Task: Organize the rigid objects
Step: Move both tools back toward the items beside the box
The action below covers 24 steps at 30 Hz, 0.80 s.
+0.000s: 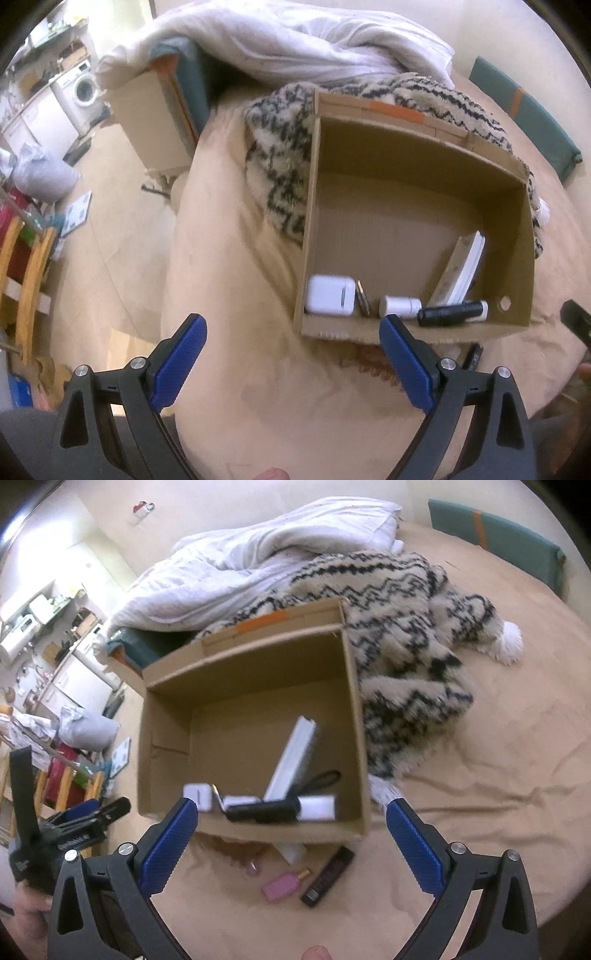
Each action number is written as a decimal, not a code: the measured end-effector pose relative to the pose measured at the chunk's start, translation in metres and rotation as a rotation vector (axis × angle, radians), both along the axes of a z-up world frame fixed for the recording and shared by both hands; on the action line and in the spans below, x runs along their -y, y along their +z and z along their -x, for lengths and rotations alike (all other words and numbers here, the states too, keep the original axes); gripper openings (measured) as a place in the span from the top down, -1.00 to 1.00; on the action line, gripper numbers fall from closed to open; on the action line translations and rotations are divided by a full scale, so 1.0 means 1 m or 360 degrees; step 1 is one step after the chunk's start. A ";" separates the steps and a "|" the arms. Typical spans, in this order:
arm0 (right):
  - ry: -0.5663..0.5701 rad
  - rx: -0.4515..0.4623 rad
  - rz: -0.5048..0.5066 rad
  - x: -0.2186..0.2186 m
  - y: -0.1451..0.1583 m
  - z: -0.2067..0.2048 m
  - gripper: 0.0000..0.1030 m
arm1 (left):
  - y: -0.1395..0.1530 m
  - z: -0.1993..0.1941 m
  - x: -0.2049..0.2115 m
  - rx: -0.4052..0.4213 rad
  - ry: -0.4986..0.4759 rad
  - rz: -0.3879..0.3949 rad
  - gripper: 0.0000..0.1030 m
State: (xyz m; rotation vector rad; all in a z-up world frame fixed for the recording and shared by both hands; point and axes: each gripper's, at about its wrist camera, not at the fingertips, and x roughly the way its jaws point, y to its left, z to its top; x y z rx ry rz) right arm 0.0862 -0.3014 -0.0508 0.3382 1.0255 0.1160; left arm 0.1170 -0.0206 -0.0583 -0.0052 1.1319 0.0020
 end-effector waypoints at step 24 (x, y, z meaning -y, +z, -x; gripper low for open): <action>-0.0162 -0.0706 -0.0203 0.024 -0.114 -0.006 -0.08 | -0.026 0.004 -0.013 -0.0194 0.0149 0.0098 -0.82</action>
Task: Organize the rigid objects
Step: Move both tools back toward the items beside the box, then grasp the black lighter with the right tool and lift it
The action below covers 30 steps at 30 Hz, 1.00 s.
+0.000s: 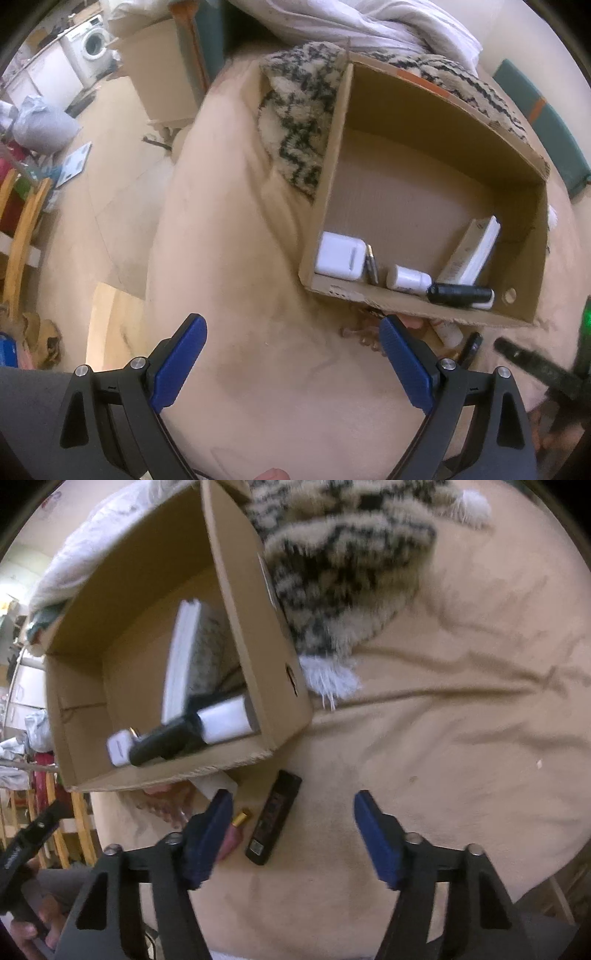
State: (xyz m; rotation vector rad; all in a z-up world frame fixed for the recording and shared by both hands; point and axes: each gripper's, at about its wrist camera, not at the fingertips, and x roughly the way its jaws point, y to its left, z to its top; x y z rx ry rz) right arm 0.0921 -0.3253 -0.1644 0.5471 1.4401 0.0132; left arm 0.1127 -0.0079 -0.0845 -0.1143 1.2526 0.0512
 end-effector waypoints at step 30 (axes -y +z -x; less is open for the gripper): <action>0.0069 0.0150 0.0152 -0.036 0.027 0.038 0.66 | -0.005 -0.002 -0.005 -0.0046 0.0026 0.0052 -0.82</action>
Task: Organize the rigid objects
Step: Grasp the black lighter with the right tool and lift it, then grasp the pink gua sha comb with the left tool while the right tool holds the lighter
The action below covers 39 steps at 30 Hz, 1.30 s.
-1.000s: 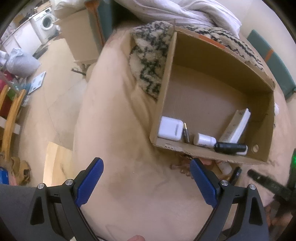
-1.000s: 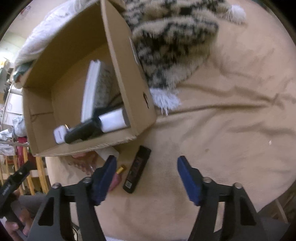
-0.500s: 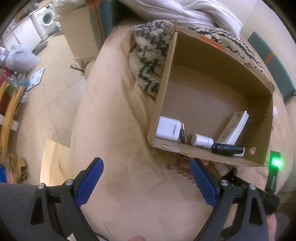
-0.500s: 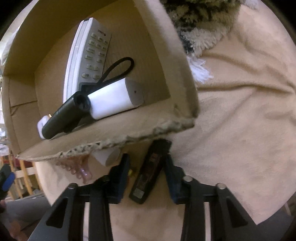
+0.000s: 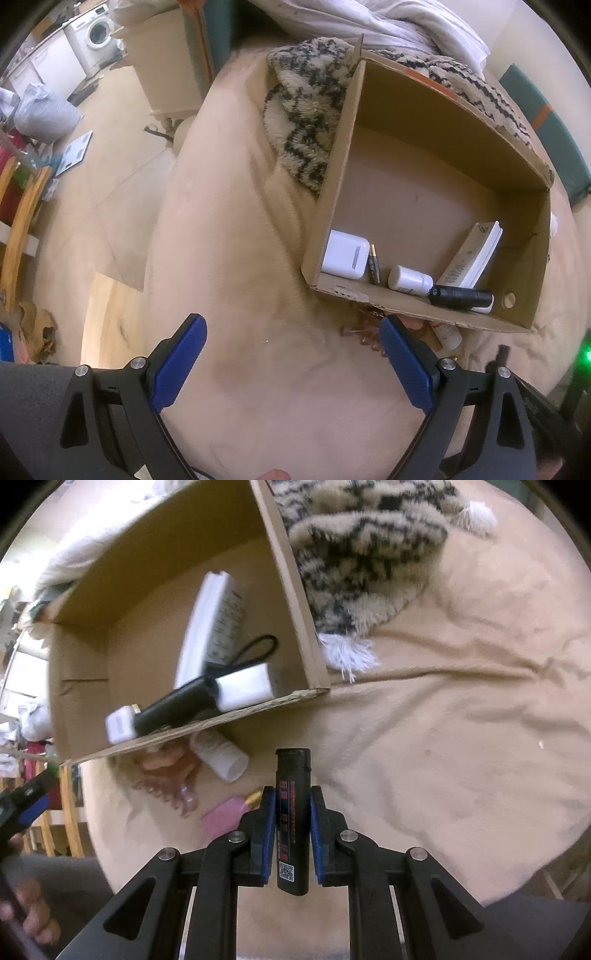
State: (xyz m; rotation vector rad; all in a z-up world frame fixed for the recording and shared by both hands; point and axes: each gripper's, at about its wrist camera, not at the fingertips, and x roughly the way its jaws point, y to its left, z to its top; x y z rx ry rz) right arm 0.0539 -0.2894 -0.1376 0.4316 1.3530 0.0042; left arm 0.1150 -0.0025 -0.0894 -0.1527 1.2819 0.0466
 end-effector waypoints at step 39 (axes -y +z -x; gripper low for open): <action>0.0198 0.0916 -0.0076 0.003 0.118 -0.027 0.66 | -0.031 -0.003 0.026 -0.0020 -0.0180 -0.0157 -0.82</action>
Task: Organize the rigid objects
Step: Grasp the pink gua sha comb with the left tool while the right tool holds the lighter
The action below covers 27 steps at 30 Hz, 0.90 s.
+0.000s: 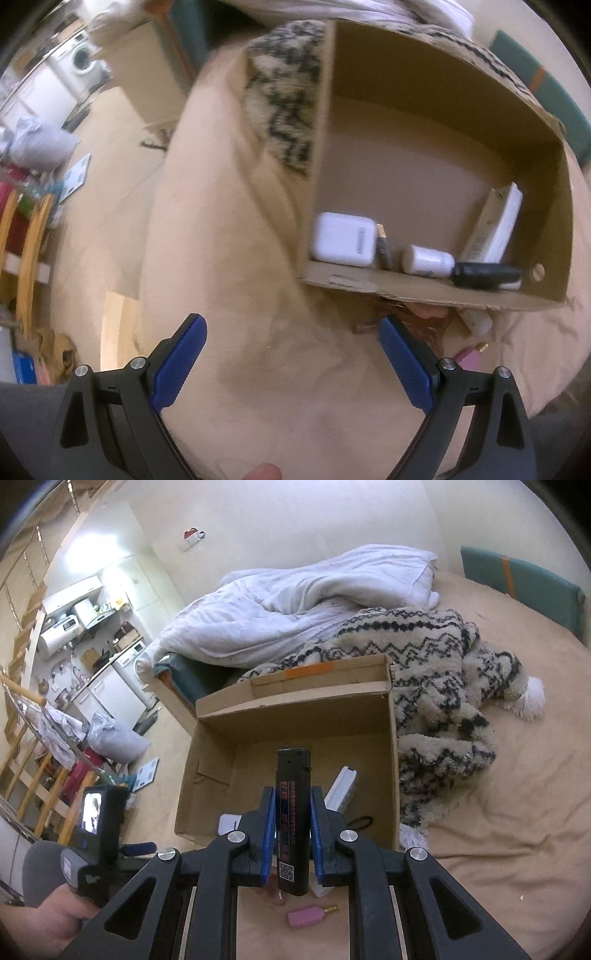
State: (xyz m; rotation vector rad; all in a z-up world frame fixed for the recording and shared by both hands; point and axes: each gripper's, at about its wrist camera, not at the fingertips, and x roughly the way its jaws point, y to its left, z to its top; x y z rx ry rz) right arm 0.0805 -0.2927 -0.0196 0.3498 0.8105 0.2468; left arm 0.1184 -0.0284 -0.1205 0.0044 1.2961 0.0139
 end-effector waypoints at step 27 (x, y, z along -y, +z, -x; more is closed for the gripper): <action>0.0010 -0.0199 -0.0084 0.002 -0.016 -0.019 0.66 | -0.105 -0.044 0.106 -0.0476 -0.0338 -0.0124 -1.00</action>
